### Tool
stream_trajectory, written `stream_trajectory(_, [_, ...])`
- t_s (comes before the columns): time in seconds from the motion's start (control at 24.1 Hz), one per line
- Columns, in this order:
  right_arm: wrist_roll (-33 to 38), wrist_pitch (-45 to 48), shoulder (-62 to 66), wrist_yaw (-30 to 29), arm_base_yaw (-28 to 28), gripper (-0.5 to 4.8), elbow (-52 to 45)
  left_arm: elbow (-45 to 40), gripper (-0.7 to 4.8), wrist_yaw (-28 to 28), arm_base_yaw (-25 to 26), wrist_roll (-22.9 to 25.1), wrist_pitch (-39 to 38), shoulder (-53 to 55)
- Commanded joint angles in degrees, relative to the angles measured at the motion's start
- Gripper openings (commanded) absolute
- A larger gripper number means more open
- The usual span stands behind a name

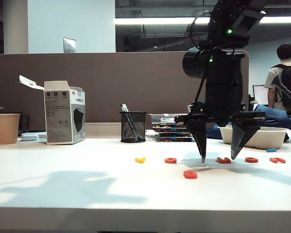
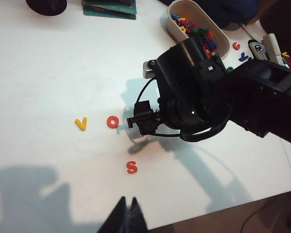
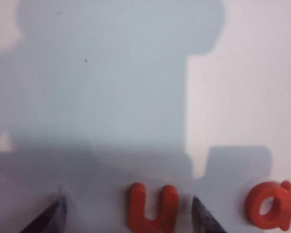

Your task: Select the appropriate letters from the row of letter magnets placed on the table to arrange into the word "sun".

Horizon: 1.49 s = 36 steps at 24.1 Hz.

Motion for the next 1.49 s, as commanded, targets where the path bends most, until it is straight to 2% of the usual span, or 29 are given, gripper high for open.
stream_trajectory(0.04, [0.00,-0.24,0.98,-0.94,-0.13,3.26,0.04,0.20,-0.04,0.00,0.02,0.17,0.37,-0.15])
stream_trajectory(0.29, [0.00,-3.26,1.14,-0.76,-0.94,3.26,-0.09,0.20,-0.04,0.00,0.02,0.17,0.33,-0.15])
stream_trajectory(0.66, [0.48,-4.09,1.27,-3.50,-2.43,3.23,-0.15,0.20,-0.04,-0.09,0.02,0.17,0.44,-0.15])
stream_trajectory(0.79, [0.50,-4.11,1.36,-3.58,-2.43,2.92,-0.22,0.20,-0.04,-0.09,0.02,0.17,0.44,-0.15])
stream_trajectory(0.91, [0.52,-4.39,1.36,-3.69,-2.43,2.91,-0.22,0.20,-0.04,-0.09,0.02,0.17,0.48,-0.15])
stream_trajectory(0.95, [0.55,-4.50,1.36,-4.26,-2.43,2.63,-0.24,0.20,-0.04,-0.09,0.02,0.17,0.52,-0.15])
stream_trajectory(1.16, [0.70,-4.72,1.36,-4.44,-2.43,2.59,-0.33,0.20,-0.04,-0.09,0.02,0.20,0.66,-0.15])
stream_trajectory(1.24, [0.70,-4.66,1.36,-4.44,-2.43,2.33,-0.33,0.20,-0.04,-0.09,0.02,0.17,0.81,-0.15])
stream_trajectory(1.41, [0.70,-4.55,1.36,-4.44,-2.43,2.23,-0.33,0.20,-0.04,-0.09,0.02,0.17,0.83,-0.15])
stream_trajectory(1.49, [0.70,-4.48,1.36,-4.44,-2.43,1.88,-0.33,0.20,-0.04,-0.09,0.02,0.20,0.83,-0.15])
